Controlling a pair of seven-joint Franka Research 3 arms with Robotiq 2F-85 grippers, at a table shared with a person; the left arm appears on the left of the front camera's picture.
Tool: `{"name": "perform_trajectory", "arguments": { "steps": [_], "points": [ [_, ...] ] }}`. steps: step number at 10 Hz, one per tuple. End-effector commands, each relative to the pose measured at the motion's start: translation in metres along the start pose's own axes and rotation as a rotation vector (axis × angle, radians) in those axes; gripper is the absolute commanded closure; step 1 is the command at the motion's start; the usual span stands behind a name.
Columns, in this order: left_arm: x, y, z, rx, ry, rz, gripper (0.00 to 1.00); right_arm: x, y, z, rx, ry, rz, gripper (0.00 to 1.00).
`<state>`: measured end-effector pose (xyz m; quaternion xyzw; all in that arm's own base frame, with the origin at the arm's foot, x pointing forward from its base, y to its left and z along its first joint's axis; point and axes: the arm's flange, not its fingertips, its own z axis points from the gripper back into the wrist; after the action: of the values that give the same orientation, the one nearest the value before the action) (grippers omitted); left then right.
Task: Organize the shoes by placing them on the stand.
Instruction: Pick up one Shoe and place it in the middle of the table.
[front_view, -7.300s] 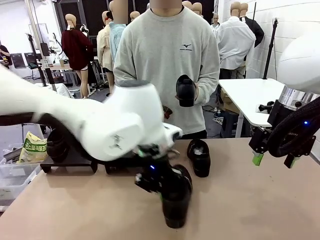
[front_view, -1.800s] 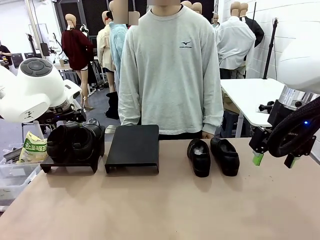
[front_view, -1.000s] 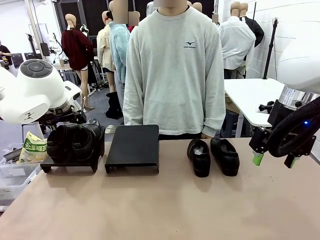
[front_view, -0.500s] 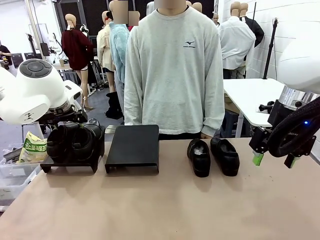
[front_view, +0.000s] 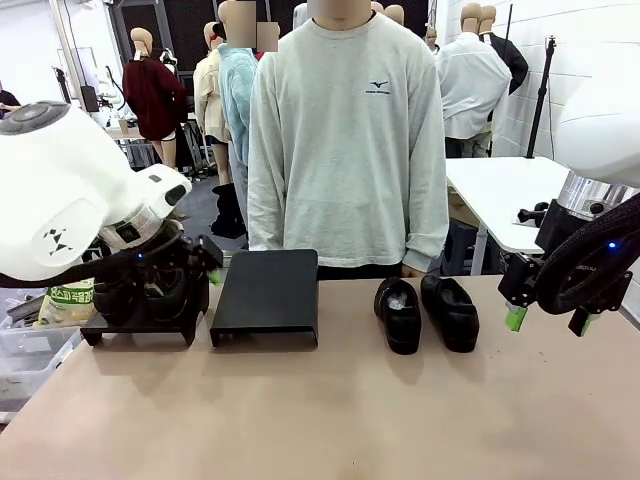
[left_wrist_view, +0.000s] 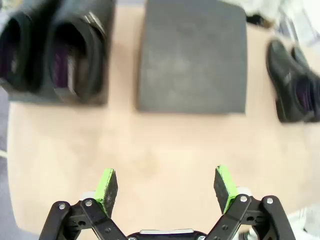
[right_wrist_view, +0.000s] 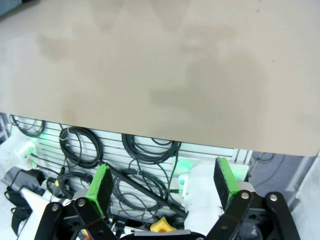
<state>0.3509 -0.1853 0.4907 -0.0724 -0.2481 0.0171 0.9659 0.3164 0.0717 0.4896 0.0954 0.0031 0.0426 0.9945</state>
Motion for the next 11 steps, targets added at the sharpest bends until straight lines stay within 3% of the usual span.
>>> {"name": "perform_trajectory", "arguments": {
  "steps": [1,4,6,7,9,11],
  "points": [
    [-0.007,0.011,0.015,0.073,0.106,-0.043,0.0,0.001,-0.001,0.001,0.002,0.005,0.017,0.0],
    [-0.035,0.018,0.024,0.02,0.274,-0.189,0.0,0.001,-0.001,0.001,0.002,0.005,0.017,0.0],
    [-0.028,0.03,0.036,-0.02,0.267,-0.153,0.0,0.0,0.0,0.0,0.0,0.0,0.0,0.0],
    [-0.037,0.012,0.018,0.04,0.271,-0.161,0.0,0.005,0.027,0.001,-0.014,0.041,0.093,0.0],
    [-0.037,0.012,0.018,0.04,0.271,-0.161,0.0,0.06,0.09,0.008,-0.09,0.092,0.243,0.0],
    [-0.037,0.012,0.018,0.04,0.271,-0.161,0.0,0.123,0.144,0.004,-0.127,0.148,0.289,0.0]
  ]
}}
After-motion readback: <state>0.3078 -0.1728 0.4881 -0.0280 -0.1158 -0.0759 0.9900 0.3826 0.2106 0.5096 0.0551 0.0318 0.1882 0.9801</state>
